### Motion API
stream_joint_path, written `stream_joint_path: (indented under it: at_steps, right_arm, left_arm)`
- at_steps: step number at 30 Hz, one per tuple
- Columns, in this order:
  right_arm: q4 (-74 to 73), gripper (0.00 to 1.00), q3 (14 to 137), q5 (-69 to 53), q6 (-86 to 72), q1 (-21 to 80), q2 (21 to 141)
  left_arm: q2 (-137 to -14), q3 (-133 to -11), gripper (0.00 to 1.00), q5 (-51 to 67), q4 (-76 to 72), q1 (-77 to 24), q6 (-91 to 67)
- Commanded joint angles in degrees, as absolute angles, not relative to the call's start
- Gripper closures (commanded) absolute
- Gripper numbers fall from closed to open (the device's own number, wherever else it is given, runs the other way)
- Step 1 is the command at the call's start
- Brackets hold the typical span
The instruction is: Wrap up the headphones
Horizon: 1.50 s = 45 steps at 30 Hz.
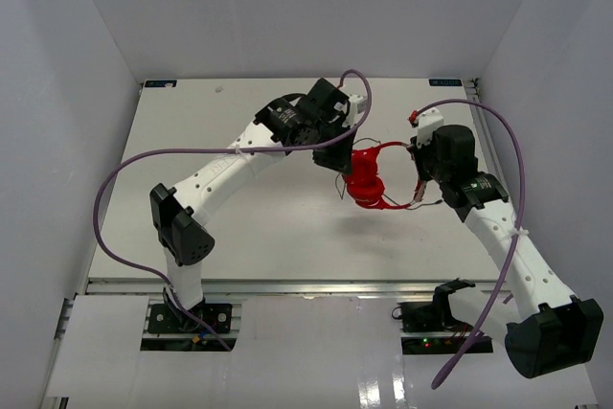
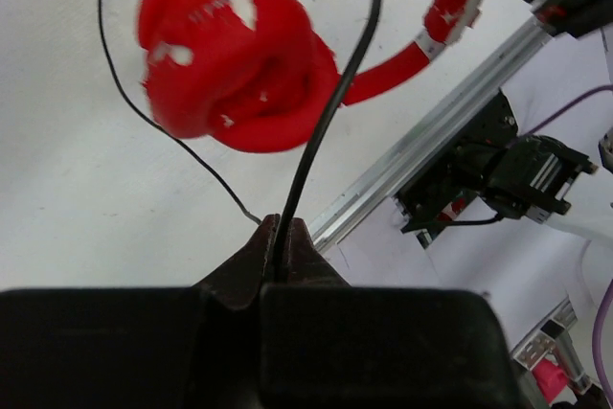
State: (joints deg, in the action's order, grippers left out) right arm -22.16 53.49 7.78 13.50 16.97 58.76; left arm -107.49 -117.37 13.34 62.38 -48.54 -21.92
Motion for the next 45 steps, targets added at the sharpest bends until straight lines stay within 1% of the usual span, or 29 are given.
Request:
stream_joint_path:
  at_steps: [1, 5, 8, 12, 16, 22, 27, 29, 31, 35, 38, 45]
  right_arm:
    - [-13.52, 0.92, 57.22, 14.34, 8.06, 18.02, 60.47]
    - [-11.45, 0.92, 57.88, 16.5, 4.07, 17.85, 61.49]
    - [-11.58, 0.92, 59.11, 16.4, -1.34, 16.66, 62.0]
    - [-11.88, 0.92, 61.17, 11.66, -6.47, 12.89, 62.28]
    - [-14.42, 0.92, 64.07, 4.45, -11.45, 10.8, 63.28]
    - [-15.73, 0.92, 63.65, -3.81, -15.58, 8.46, 61.27]
    - [-15.89, 0.92, 63.77, -7.68, -17.39, 6.78, 59.16]
    - [-16.27, 0.92, 64.37, -9.08, -17.75, 5.79, 58.7]
    - [-16.84, 0.92, 65.48, -10.44, -17.85, 4.98, 58.12]
    - [-18.57, 0.92, 66.98, -13.73, -18.08, 3.62, 56.64]
    - [-19.7, 0.92, 67.38, -15.92, -18.19, 3.13, 55.3]
    - [-22.35, 0.92, 69.04, -19.47, -17.59, 2.0, 53.8]
  left_arm:
    - [-106.17, -120.14, 1.0, 17.31, 63.36, -51.16, -23.83]
    - [-105.77, -117.31, 1.0, 17.67, 60.6, -53.45, -25.87]
    - [-103.04, -111.27, 1.0, 17.04, 55.95, -54.25, -28.13]
    - [-98.34, -102.37, 1.0, 16.7, 47.46, -54.54, -31.71]
    - [-97.56, -98.97, 1.0, 15.11, 40.93, -55.55, -34.82]
    - [-98.66, -96.03, 1.0, 12.01, 33.62, -56.94, -37.16]
    - [-97.89, -91.76, 0.96, 9.01, 27.15, -58.68, -36.72]
    - [-96.64, -89.51, 0.93, 6.37, 25.2, -59.6, -35.93]
    - [-94.74, -84.61, 0.88, 4.08, 21.06, -60.15, -35.16]
    - [-90.1, -76.48, 0.81, -1.14, 11.87, -60.6, -33.6]
    - [-87.32, -69.67, 0.79, -3.97, 3.8, -60.7, -31.77]
    - [-85.81, -58.37, 0.72, -4.92, -15.63, -61.27, -25.56]
